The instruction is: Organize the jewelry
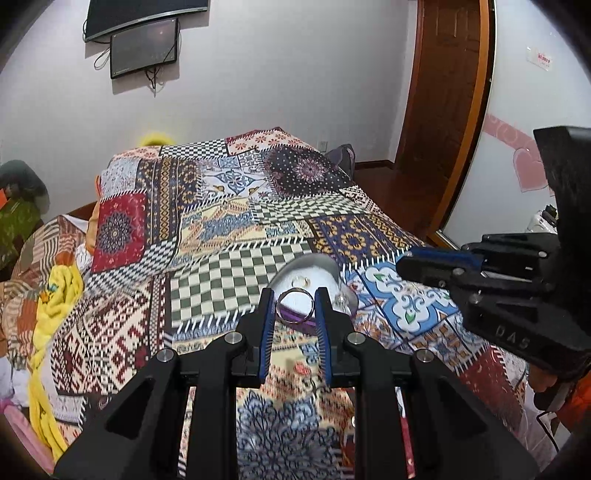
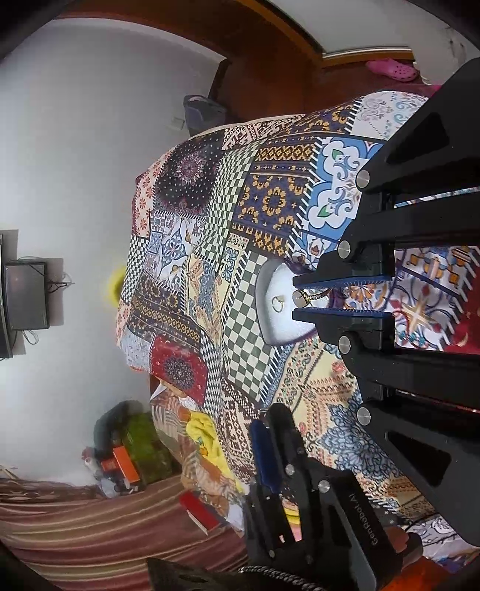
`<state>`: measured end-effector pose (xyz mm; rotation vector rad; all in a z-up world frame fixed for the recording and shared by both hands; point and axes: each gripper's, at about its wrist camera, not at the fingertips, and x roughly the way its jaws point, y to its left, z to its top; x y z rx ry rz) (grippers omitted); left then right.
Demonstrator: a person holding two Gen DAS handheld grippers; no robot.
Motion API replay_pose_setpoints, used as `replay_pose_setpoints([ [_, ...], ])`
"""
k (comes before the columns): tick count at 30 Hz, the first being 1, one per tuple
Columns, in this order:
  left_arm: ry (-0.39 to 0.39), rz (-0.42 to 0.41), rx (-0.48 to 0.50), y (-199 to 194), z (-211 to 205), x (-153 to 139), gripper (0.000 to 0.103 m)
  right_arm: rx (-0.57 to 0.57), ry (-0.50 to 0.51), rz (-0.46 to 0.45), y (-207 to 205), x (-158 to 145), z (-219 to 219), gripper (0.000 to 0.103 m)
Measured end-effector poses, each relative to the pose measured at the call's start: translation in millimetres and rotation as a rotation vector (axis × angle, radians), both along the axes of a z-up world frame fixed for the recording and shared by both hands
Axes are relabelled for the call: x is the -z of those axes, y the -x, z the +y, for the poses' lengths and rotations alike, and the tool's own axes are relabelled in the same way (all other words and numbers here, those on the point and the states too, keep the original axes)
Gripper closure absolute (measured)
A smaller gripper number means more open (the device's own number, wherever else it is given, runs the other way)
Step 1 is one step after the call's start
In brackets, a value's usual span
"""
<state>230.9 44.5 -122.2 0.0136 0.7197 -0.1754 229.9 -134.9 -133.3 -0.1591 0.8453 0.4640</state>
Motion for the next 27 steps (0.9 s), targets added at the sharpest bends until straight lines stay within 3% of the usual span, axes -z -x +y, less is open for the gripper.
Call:
replay_pose_setpoints([
  [13, -0.035, 0.014, 0.014, -39.4, -1.3, 10.0, 0.083, 0.014, -0.006, 0.015, -30.1, 12.8, -3.5, 0.094],
  [27, 0.042, 0.148, 0.061, -79.8, 6.3, 47.1, 0.083, -0.025, -0.037, 0.119, -61.5, 34.5, -0.4, 0.094],
])
